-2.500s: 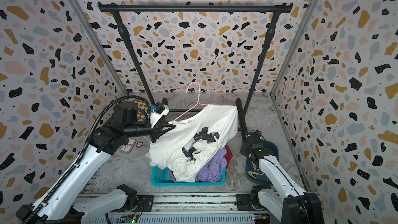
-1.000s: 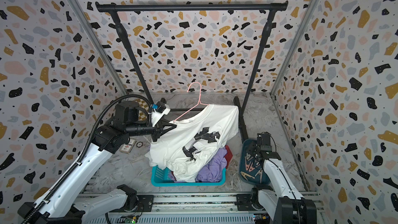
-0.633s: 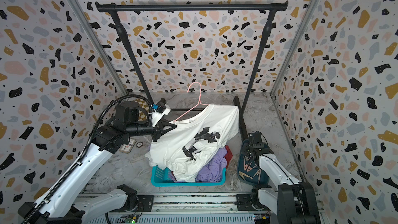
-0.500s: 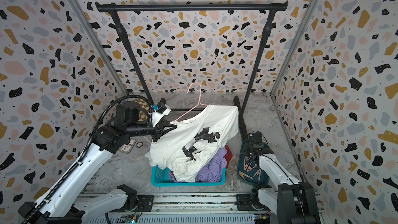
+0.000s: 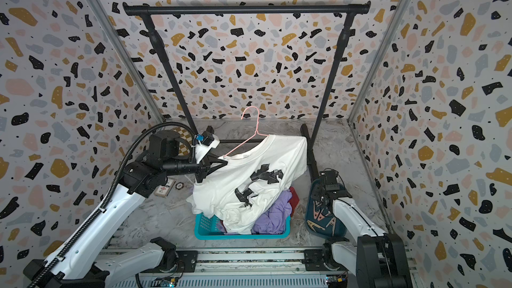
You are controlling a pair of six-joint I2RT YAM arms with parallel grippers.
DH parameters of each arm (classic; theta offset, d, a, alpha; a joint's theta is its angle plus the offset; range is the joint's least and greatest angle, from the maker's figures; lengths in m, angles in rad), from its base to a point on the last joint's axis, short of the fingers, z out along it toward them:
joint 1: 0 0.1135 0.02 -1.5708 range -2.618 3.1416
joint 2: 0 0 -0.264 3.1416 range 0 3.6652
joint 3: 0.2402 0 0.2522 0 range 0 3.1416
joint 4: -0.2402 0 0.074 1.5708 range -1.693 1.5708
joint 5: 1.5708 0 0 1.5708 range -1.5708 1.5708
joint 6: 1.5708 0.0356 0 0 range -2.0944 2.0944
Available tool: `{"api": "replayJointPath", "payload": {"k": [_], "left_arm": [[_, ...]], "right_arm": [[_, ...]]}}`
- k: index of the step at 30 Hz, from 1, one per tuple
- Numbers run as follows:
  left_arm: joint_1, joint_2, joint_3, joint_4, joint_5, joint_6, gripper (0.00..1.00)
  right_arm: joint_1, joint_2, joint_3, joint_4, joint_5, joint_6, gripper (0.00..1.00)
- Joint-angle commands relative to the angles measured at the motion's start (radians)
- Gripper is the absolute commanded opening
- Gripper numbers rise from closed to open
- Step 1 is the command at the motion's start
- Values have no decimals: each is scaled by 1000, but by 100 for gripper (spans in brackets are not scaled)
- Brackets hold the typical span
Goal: Use clothespins to secure the t-shirt on both sides of the hanger
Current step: Pick up the clothespin from the storage box.
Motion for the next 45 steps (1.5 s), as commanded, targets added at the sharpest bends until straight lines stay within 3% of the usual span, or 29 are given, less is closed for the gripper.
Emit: {"api": "replayJointPath", "payload": {"k": [1, 15, 31, 45], "left_arm": [[-5, -8, 6, 100, 31, -12, 0], [-8, -8, 4, 99, 34, -11, 0], [-8, -12, 3, 96, 25, -6, 0], [-9, -15, -1, 100, 25, -7, 0]], "right_arm": [[-7, 12, -3, 9, 3, -2, 53], [-41, 82, 2, 32, -59, -25, 48], [29, 175, 52, -41, -47, -5, 47], [-1, 166, 45, -36, -22, 2, 36]]}}
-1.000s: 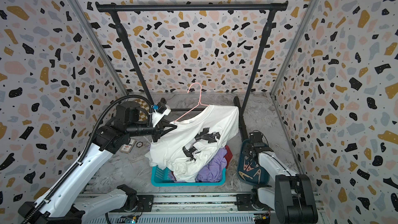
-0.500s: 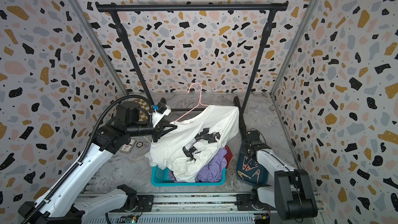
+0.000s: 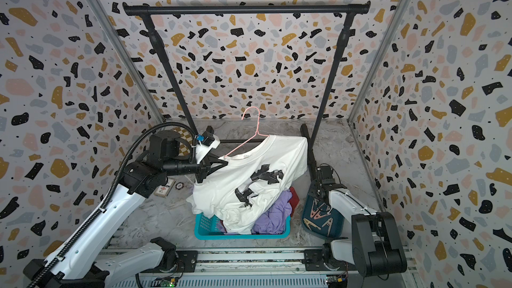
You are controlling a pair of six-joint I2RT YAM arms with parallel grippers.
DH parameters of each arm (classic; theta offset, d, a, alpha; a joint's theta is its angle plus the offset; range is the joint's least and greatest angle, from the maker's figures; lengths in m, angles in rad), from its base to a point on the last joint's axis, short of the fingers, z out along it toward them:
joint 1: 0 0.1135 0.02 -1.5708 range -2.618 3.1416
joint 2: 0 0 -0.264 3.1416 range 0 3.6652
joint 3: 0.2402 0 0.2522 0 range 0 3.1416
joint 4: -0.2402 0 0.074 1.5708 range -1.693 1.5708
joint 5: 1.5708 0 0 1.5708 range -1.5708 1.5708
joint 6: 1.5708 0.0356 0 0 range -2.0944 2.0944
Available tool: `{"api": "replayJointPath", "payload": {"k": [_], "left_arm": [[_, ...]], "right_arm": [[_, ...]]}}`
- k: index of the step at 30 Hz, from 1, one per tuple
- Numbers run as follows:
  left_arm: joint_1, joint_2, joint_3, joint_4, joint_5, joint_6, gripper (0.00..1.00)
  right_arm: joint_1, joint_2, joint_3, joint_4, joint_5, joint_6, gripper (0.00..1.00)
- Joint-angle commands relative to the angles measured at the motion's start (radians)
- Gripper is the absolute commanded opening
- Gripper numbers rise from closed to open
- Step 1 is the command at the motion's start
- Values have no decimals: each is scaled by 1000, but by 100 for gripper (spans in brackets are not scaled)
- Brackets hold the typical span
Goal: Use clothespins to secure the t-shirt on both sides of the hanger
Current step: Pick up the clothespin from the storage box.
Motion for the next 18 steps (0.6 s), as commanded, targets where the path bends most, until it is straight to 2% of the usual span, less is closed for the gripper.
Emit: {"api": "replayJointPath", "payload": {"k": [1, 7, 10, 14, 18], "left_arm": [[-5, -14, 0, 100, 25, -7, 0], [-8, -7, 2, 100, 31, -11, 0], [-10, -6, 2, 100, 31, -11, 0], [-10, -4, 3, 99, 30, -11, 0], [-10, -3, 2, 100, 30, -10, 0]], "right_arm": [[-29, -5, -21, -74, 0, 14, 36], [-97, -54, -33, -57, -8, 5, 38], [-99, -54, -29, -63, -26, -1, 44], [-98, -62, -31, -68, -49, -4, 57], [-72, -75, -35, -77, -46, 5, 62]]}}
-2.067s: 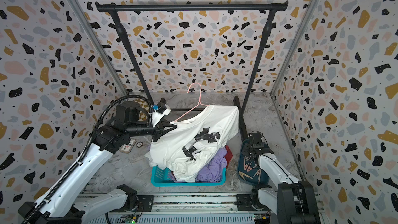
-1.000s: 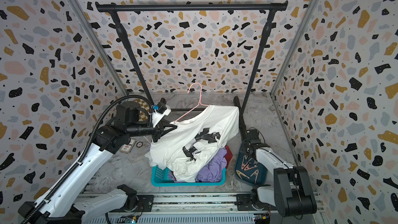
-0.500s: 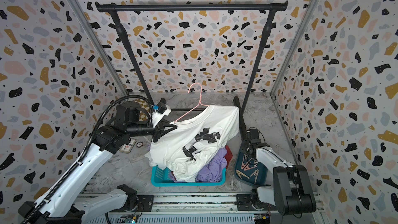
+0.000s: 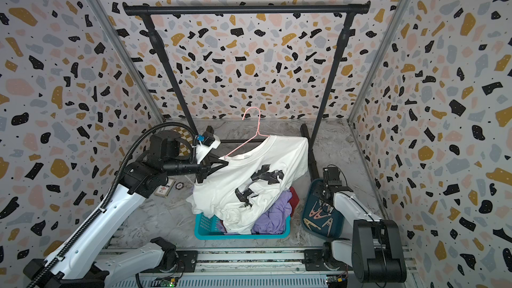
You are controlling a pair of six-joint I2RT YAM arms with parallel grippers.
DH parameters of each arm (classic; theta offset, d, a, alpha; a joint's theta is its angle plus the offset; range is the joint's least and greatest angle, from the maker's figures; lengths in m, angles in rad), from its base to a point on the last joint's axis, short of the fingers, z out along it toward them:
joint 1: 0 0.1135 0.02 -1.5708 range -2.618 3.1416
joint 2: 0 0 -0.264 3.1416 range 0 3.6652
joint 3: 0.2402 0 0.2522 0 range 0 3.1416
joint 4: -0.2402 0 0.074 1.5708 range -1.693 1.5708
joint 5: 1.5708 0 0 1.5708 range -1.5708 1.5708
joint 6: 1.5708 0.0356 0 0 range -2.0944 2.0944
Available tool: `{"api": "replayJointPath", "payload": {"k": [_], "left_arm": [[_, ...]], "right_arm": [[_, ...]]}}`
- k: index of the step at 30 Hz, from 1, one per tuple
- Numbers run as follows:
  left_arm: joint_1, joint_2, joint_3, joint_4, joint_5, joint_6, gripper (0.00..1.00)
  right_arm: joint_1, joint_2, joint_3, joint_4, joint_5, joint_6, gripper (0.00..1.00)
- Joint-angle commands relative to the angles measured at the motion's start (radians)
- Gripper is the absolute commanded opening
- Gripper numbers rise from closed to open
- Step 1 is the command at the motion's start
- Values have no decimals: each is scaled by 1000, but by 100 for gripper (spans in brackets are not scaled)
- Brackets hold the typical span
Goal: Use clothespins to secure the t-shirt on both sides of the hanger
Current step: Pick up the clothespin from the storage box.
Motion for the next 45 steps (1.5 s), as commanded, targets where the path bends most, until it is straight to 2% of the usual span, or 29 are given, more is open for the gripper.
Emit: {"api": "replayJointPath", "payload": {"k": [1, 18, 27, 35, 37, 42, 45], "left_arm": [[-4, -3, 3, 94, 30, -10, 0], [-9, -10, -1, 95, 28, -9, 0], [-10, 3, 7, 100, 46, -19, 0], [-11, -3, 4, 94, 35, -13, 0], [-10, -4, 3, 94, 34, -13, 0], [-10, -4, 4, 87, 18, -7, 0], [-10, -4, 5, 82, 18, -4, 0]], "right_arm": [[22, -14, -13, -59, -7, 12, 62], [36, 74, 7, -73, 33, 32, 42], [-88, 10, 28, -56, 24, -12, 39], [-149, 16, 36, -40, -12, -31, 35], [-151, 7, 34, -40, -23, -36, 40], [-142, -40, 19, -59, -64, -26, 66], [-113, -72, 12, -82, -61, -8, 74]]}}
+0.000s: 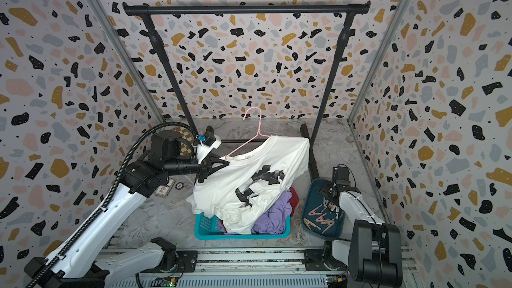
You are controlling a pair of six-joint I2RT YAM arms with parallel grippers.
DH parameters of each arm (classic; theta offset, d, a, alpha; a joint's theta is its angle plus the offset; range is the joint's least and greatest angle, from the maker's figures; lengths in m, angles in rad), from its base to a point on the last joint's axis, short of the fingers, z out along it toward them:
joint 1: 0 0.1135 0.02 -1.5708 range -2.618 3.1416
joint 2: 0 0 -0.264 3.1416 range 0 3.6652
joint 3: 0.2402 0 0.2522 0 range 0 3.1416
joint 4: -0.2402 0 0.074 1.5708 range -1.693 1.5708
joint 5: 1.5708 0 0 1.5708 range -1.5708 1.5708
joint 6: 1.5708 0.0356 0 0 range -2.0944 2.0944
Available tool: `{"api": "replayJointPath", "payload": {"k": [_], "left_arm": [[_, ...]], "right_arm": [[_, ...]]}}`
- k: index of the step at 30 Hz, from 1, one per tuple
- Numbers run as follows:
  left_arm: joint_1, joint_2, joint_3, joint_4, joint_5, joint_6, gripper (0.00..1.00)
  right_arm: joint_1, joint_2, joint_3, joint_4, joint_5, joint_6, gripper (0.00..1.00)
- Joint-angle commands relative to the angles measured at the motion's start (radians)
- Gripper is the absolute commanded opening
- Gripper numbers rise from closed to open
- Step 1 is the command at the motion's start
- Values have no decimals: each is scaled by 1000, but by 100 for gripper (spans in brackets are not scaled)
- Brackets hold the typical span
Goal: Use clothespins to secure the t-shirt on both sides of the hanger
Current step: Pick up the clothespin from the storage box.
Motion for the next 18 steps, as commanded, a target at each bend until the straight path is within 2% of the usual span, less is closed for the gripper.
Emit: {"api": "replayJointPath", "payload": {"k": [1, 6, 18], "left_arm": [[-5, -12, 5, 73, 13, 0, 0], [-5, -14, -4, 85, 21, -4, 0], [-7, -20, -14, 103, 48, -21, 0]], "right_arm": [[33, -47, -11, -57, -7, 22, 75], [91, -14, -33, -77, 13, 66, 78], [128, 50, -22, -139, 31, 107, 55]]}}
